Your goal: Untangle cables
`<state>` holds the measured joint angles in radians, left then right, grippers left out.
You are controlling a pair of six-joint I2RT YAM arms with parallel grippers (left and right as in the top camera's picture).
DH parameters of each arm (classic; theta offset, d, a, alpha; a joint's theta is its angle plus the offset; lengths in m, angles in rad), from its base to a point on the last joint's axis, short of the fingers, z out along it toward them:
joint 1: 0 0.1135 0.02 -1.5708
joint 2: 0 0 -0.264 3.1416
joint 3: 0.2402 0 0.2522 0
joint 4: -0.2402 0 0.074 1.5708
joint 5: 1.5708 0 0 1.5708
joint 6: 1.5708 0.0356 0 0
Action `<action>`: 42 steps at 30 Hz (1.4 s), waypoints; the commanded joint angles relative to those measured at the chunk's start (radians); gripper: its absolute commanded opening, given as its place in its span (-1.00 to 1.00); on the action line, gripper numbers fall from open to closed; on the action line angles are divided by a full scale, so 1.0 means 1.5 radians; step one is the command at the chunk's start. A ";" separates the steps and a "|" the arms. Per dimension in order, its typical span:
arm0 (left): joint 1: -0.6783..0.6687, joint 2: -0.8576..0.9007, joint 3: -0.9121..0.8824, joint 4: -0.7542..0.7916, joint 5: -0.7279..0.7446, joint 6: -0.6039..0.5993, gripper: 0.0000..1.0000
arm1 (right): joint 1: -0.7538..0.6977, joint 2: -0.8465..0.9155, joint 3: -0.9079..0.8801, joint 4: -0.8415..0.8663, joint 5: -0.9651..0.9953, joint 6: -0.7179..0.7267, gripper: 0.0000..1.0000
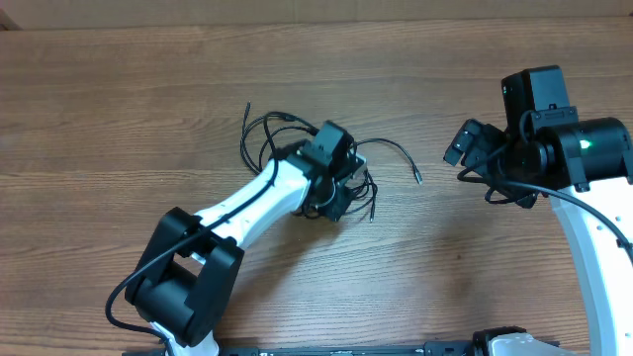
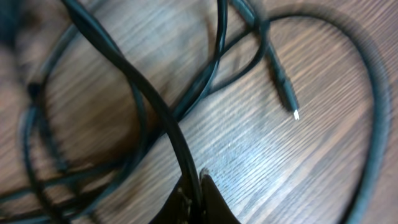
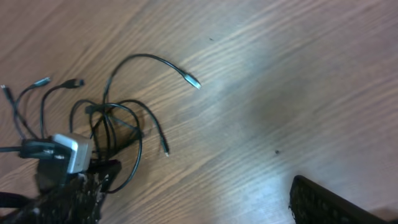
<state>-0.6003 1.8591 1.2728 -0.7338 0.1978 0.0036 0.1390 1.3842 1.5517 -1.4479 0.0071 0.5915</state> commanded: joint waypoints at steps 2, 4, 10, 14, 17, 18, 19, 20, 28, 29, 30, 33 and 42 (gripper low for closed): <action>0.033 -0.060 0.187 -0.092 -0.001 0.000 -0.92 | 0.001 0.014 -0.002 0.033 -0.098 -0.116 0.93; 0.043 -0.073 0.262 -0.133 0.011 -0.008 -0.92 | 0.001 0.023 -0.002 0.047 -0.152 -0.152 0.93; 0.053 -0.092 0.444 -0.220 0.044 -0.008 -0.91 | 0.003 0.064 -0.002 0.080 -0.243 -0.197 0.93; 0.053 -0.100 0.516 -0.246 0.043 -0.012 -0.91 | 0.006 0.096 -0.002 0.095 -0.307 -0.238 0.93; 0.053 -0.109 0.544 -0.247 0.044 -0.013 -0.91 | 0.013 0.115 -0.002 0.115 -0.360 -0.268 0.93; 0.053 -0.113 0.549 -0.246 0.043 -0.018 -0.91 | 0.017 0.120 -0.002 0.122 -0.377 -0.276 0.93; 0.053 -0.117 0.552 -0.244 0.044 -0.018 -0.92 | 0.020 0.124 -0.002 0.131 -0.391 -0.279 0.93; 0.053 -0.122 0.552 -0.243 0.043 -0.018 -0.91 | 0.025 0.127 -0.002 0.141 -0.400 -0.279 0.94; 0.053 -0.140 0.554 -0.240 0.044 -0.025 -0.91 | 0.087 0.131 -0.002 0.229 -0.406 -0.273 0.90; 0.053 -0.142 0.554 -0.239 0.044 -0.025 -0.92 | 0.097 0.131 -0.002 0.241 -0.392 -0.273 0.87; 0.053 -0.147 0.555 -0.238 0.044 -0.025 -0.91 | 0.105 0.131 -0.002 0.250 -0.374 -0.273 0.86; 0.053 -0.161 0.556 -0.232 0.043 -0.025 -0.92 | 0.130 0.132 -0.008 0.283 -0.317 -0.273 0.85; 0.057 -0.192 0.556 -0.231 0.043 -0.025 -0.92 | 0.167 0.144 -0.062 0.369 -0.283 -0.201 0.67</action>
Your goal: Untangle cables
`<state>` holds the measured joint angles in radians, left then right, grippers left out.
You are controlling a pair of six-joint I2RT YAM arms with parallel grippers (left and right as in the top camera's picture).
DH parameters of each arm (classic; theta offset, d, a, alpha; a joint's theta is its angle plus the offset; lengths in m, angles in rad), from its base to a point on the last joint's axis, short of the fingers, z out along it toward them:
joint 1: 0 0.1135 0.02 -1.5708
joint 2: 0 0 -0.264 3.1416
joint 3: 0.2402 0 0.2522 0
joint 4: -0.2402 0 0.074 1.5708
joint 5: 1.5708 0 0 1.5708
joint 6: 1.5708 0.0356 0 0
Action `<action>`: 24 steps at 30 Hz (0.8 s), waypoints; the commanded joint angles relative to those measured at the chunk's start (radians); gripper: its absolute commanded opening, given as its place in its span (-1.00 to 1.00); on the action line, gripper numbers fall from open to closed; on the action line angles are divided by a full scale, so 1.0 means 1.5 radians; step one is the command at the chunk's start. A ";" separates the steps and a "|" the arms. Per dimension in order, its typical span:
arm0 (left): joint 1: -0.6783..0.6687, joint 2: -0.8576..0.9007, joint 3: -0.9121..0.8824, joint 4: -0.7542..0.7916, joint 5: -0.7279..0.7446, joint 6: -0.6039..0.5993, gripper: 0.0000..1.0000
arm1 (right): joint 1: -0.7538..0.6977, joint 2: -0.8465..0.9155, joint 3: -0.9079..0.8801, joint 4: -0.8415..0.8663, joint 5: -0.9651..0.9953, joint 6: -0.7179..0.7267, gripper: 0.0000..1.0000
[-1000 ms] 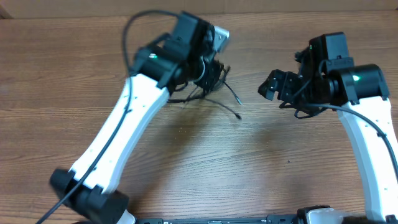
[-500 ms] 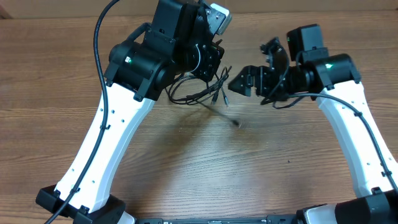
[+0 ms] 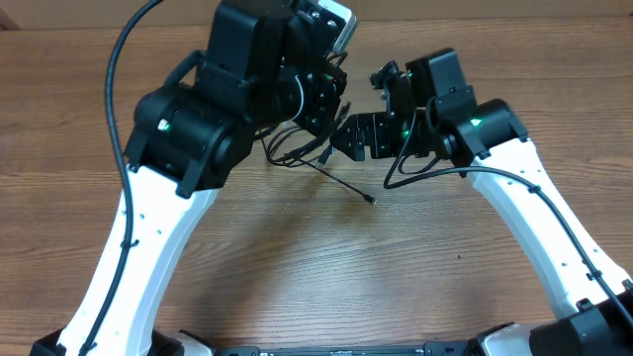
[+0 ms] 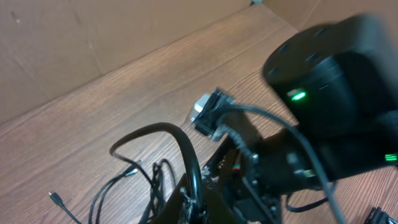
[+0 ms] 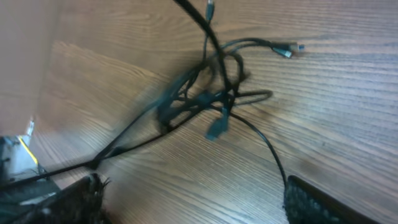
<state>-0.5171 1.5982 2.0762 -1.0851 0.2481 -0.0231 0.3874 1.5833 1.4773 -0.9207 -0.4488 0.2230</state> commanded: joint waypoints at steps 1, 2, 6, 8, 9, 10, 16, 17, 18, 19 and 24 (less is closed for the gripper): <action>0.001 -0.019 0.020 0.002 0.010 -0.007 -0.92 | 0.002 0.016 -0.016 0.028 0.021 0.064 0.64; 0.001 -0.019 0.020 0.000 0.010 -0.009 -0.92 | 0.002 0.020 -0.019 0.041 0.020 0.087 0.64; 0.001 -0.019 0.020 -0.005 0.010 -0.017 -0.91 | 0.002 0.041 -0.026 0.081 0.033 0.187 0.62; 0.001 -0.019 0.020 -0.010 0.009 -0.017 -0.91 | 0.002 0.051 -0.026 0.100 0.030 0.232 0.62; 0.001 -0.019 0.020 -0.012 0.008 -0.017 -0.91 | 0.003 0.053 -0.026 0.107 0.030 0.242 0.62; 0.001 -0.019 0.020 -0.015 0.009 -0.017 -0.92 | 0.003 0.054 -0.026 0.113 0.030 0.248 0.62; 0.001 -0.019 0.020 -0.020 0.008 -0.017 -0.92 | 0.003 0.054 -0.026 0.142 0.028 0.360 0.60; 0.001 -0.019 0.020 -0.020 0.008 -0.017 -0.92 | 0.003 0.054 -0.026 0.143 0.022 0.381 0.58; 0.001 -0.019 0.020 -0.020 0.008 -0.017 -0.91 | 0.003 0.054 -0.026 0.145 0.011 0.399 0.55; 0.001 -0.019 0.020 -0.020 0.007 -0.017 -0.92 | 0.003 0.054 -0.026 0.151 -0.007 0.411 0.54; 0.001 -0.019 0.020 -0.019 0.008 -0.017 -0.91 | 0.010 0.054 -0.026 0.190 -0.066 0.413 0.43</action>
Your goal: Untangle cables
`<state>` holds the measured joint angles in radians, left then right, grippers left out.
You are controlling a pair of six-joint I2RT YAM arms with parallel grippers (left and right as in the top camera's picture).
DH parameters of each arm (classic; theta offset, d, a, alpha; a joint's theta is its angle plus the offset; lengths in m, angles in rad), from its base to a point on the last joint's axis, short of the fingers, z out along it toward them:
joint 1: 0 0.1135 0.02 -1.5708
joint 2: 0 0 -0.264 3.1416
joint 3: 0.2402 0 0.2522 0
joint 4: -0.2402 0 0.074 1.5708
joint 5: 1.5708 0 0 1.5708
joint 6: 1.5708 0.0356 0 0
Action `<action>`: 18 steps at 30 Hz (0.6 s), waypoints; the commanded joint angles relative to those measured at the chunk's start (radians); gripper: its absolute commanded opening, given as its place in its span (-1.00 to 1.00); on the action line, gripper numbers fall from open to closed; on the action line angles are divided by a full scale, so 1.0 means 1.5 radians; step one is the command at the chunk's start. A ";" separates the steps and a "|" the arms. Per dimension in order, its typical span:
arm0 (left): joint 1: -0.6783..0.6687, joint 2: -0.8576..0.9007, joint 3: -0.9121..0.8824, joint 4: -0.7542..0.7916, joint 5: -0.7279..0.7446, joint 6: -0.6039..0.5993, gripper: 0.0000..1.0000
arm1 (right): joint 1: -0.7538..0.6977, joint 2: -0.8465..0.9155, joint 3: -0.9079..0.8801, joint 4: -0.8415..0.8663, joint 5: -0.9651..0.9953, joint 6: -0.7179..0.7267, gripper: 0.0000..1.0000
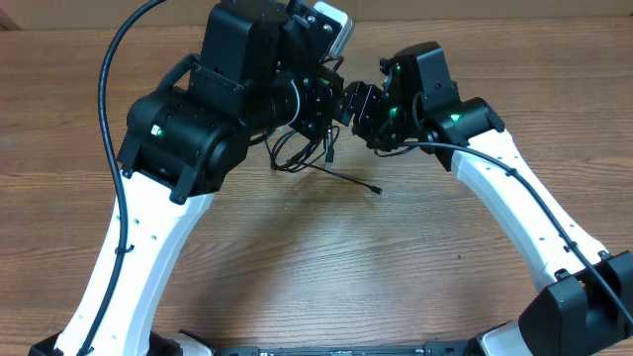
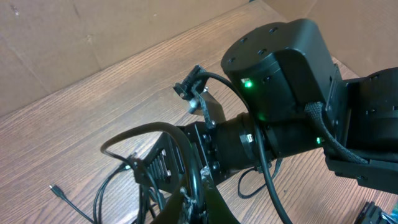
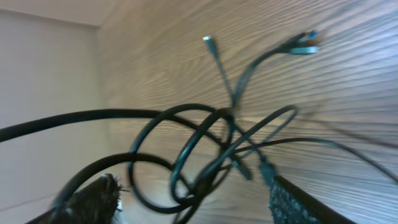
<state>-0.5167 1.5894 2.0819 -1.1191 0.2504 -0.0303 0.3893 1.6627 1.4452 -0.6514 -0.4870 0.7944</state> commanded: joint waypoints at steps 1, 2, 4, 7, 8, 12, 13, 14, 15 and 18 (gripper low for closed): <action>0.001 -0.013 0.017 0.005 0.006 -0.012 -0.91 | 0.012 0.002 -0.005 0.012 -0.038 0.031 0.36; 0.001 -0.013 0.017 0.006 0.007 -0.012 -0.91 | 0.017 0.002 -0.005 0.012 -0.033 0.031 0.29; 0.001 -0.013 0.017 0.011 0.009 -0.013 -0.92 | 0.026 0.003 -0.006 0.011 -0.024 0.031 0.22; 0.001 -0.013 0.017 0.022 0.027 -0.020 -0.91 | 0.040 0.011 -0.013 0.009 -0.018 0.031 0.20; 0.001 -0.013 0.017 0.029 0.046 -0.020 -0.92 | 0.044 0.017 -0.013 0.007 -0.018 0.031 0.18; 0.001 -0.013 0.017 0.052 0.105 -0.020 -0.92 | 0.060 0.041 -0.013 0.006 -0.020 0.031 0.08; 0.001 -0.013 0.017 0.053 0.111 -0.020 -0.91 | 0.062 0.044 -0.013 0.008 -0.020 0.031 0.04; 0.001 -0.013 0.017 0.053 0.113 -0.021 -0.92 | 0.064 0.046 -0.013 0.010 -0.020 0.031 0.01; 0.001 -0.013 0.017 0.052 0.113 -0.025 -0.92 | 0.065 0.047 -0.013 0.011 -0.020 0.031 -0.03; 0.001 -0.013 0.017 0.048 0.113 -0.027 -0.91 | 0.065 0.047 -0.013 0.016 -0.014 0.031 -0.34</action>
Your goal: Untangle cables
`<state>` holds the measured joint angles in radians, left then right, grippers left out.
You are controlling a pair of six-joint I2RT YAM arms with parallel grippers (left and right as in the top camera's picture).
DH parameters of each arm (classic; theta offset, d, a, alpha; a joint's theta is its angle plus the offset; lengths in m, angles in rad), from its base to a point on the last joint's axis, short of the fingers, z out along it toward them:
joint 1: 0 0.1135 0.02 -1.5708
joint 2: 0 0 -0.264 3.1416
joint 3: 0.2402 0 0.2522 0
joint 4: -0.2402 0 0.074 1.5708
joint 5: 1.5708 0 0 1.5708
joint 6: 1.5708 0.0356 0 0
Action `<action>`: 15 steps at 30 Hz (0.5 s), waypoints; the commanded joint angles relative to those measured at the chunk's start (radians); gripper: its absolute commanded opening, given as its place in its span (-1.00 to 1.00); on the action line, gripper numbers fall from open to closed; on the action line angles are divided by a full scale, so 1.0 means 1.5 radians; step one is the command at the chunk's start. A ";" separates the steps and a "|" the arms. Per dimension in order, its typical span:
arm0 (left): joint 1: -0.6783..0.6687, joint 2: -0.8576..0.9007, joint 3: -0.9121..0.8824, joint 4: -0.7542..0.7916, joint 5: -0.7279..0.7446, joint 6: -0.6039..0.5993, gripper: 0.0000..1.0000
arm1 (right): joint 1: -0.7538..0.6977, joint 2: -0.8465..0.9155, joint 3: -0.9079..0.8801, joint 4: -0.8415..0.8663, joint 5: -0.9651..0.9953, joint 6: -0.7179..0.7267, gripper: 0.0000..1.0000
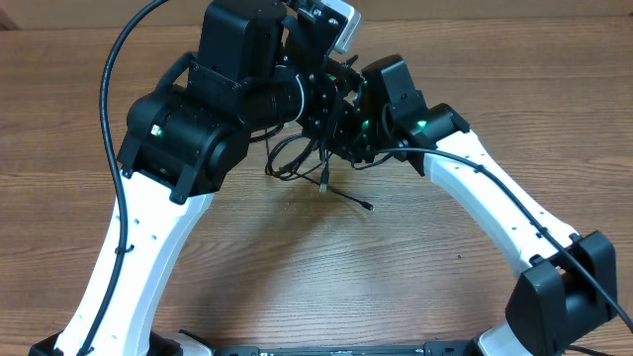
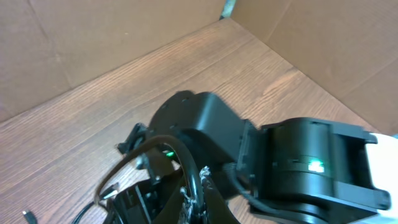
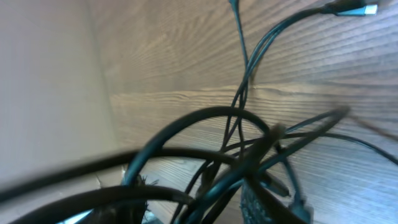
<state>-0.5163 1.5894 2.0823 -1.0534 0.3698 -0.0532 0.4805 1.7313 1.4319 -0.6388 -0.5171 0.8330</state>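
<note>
A tangle of thin black cables (image 1: 293,158) hangs from my raised left gripper (image 2: 198,188), which is shut on one thick black cable (image 2: 186,163). One loose plug end (image 1: 368,206) trails onto the wooden table (image 1: 495,69). My right gripper (image 1: 343,133) is pressed up against the left one. In the right wrist view its gripper (image 3: 193,200) stands part open, and several cable loops (image 3: 249,87) pass between its fingers (image 3: 261,200). A blue-tipped plug (image 3: 356,9) lies beyond them.
The bulky left arm (image 1: 188,129) towers over the table's middle and hides part of the bundle. The right arm (image 1: 495,208) reaches in from the right. Cardboard walls (image 2: 93,37) stand behind the table.
My right gripper has moved left into the hanging bundle, and its fingers now stand closer together around the loops. The trailing plug end has shifted slightly toward me.
My left gripper was low on the table, shut on a cable in the tangle, with the right gripper open far to the right. Then the left held the bundle high and the right was beside it. Now the right gripper's fingers straddle the loops.
</note>
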 commanded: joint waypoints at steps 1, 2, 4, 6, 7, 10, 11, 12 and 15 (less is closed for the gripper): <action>0.001 -0.013 0.016 0.003 0.033 -0.012 -0.91 | 0.004 0.001 -0.004 0.007 0.010 0.005 -0.54; 0.001 -0.013 0.016 0.002 0.033 -0.012 -0.91 | 0.004 0.001 -0.004 0.004 0.018 0.005 -0.66; 0.001 -0.013 0.016 -0.008 0.030 -0.011 -0.91 | 0.004 0.001 -0.004 -0.001 0.036 0.003 -0.80; 0.001 -0.013 0.016 -0.022 0.025 -0.008 -0.92 | 0.004 0.001 -0.004 -0.011 0.061 0.000 -0.86; 0.002 -0.013 0.016 -0.030 0.019 -0.004 -0.91 | 0.004 0.001 -0.004 -0.020 0.078 0.001 -0.91; 0.018 -0.015 0.016 -0.064 -0.047 -0.002 -0.92 | 0.004 0.001 -0.004 -0.057 0.153 0.000 -0.92; 0.027 -0.016 0.016 -0.072 -0.066 -0.002 -0.92 | 0.004 0.001 -0.004 -0.076 0.188 0.000 -0.93; 0.041 -0.018 0.016 -0.084 -0.089 -0.002 -0.91 | 0.004 0.001 -0.004 -0.095 0.227 0.000 -0.92; 0.092 -0.022 0.016 -0.112 -0.128 -0.002 -0.91 | -0.003 0.001 -0.004 -0.154 0.345 0.000 -0.93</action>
<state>-0.4450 1.5894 2.0823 -1.2133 0.2771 -0.0528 0.4847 1.7321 1.4300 -0.8330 -0.2371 0.8371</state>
